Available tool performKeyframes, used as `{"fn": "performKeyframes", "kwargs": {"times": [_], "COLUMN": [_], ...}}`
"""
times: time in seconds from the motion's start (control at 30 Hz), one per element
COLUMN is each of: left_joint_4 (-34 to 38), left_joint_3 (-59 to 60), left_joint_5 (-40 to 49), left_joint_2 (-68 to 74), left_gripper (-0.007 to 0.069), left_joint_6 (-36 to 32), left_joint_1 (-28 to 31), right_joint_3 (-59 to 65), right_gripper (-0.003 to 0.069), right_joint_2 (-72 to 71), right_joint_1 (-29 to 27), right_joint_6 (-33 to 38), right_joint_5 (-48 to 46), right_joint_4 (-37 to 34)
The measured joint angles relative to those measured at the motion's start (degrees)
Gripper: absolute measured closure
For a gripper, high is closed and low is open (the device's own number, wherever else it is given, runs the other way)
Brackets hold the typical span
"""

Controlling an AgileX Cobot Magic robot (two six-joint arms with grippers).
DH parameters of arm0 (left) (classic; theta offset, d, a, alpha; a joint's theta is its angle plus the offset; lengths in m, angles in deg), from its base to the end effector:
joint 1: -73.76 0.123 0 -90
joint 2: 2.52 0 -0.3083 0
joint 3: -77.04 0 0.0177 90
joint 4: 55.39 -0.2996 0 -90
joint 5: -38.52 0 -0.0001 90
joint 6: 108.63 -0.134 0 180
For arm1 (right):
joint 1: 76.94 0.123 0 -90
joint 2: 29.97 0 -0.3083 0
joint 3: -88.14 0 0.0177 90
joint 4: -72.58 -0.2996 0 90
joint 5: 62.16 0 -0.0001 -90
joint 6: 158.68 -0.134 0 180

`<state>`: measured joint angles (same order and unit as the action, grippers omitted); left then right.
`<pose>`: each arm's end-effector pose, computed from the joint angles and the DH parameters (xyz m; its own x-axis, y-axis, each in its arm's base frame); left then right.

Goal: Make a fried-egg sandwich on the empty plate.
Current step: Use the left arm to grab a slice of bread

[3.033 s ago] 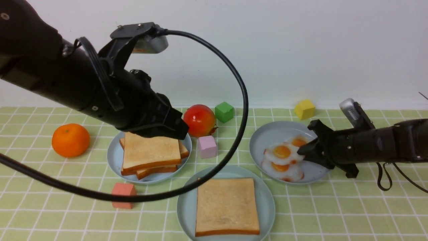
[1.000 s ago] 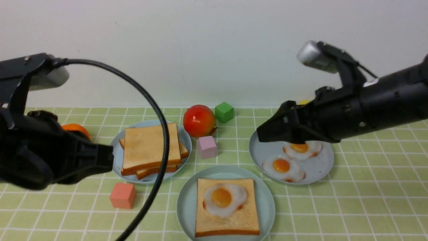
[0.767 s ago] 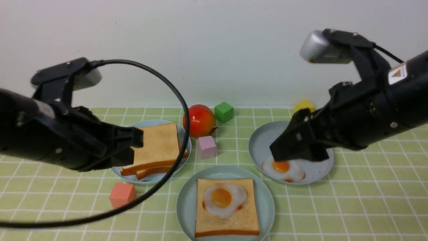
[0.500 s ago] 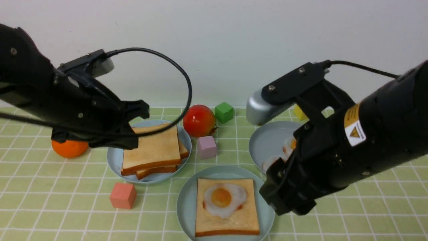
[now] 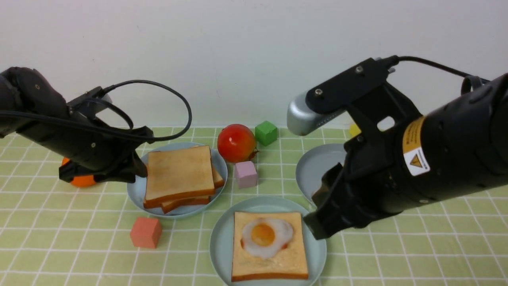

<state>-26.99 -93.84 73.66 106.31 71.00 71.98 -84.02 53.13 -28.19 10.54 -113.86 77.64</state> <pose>0.4360 -0.0503 0.1787 -0.8585 -0.3568 -0.3684 -0.1900 0.8885 -0.4178 0.2338 0.2526 0.3357 -0.6147 -0.4998 -0.6102 -0.6463 0.7626 0.0264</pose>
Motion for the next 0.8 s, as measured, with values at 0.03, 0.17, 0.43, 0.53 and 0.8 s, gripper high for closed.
{"fn": "performKeyframes", "kwargs": {"times": [0.03, 0.17, 0.43, 0.53, 0.8], "left_joint_4": [0.0, 0.5, 4.2, 5.2, 8.0], "left_joint_3": [0.0, -0.1, -0.4, -0.9, -1.0], "left_joint_5": [-0.8, -3.2, -4.5, -3.9, -1.9], "left_joint_2": [0.4, 2.1, 7.5, 8.0, 7.5], "left_gripper": [0.0393, 0.0337, 0.0412, 0.0512, 0.0627], "left_joint_6": [-0.1, -0.1, -2.2, -3.9, -11.5], "left_joint_1": [0.0, 0.0, 0.0, 0.1, 0.1], "right_joint_3": [0.0, 0.0, 0.0, 0.0, 0.0], "right_gripper": [0.0632, 0.0671, 0.0671, 0.0671, 0.0670], "right_joint_2": [0.0, 0.0, 0.0, 0.0, 0.0], "right_joint_1": [0.0, 0.0, 0.0, 0.0, 0.0], "right_joint_6": [-0.4, -0.9, -0.9, -0.9, -2.5], "right_joint_5": [0.3, 1.7, 2.6, 2.6, 2.6], "right_joint_4": [-0.2, -1.6, -2.2, -2.3, -2.0]}}
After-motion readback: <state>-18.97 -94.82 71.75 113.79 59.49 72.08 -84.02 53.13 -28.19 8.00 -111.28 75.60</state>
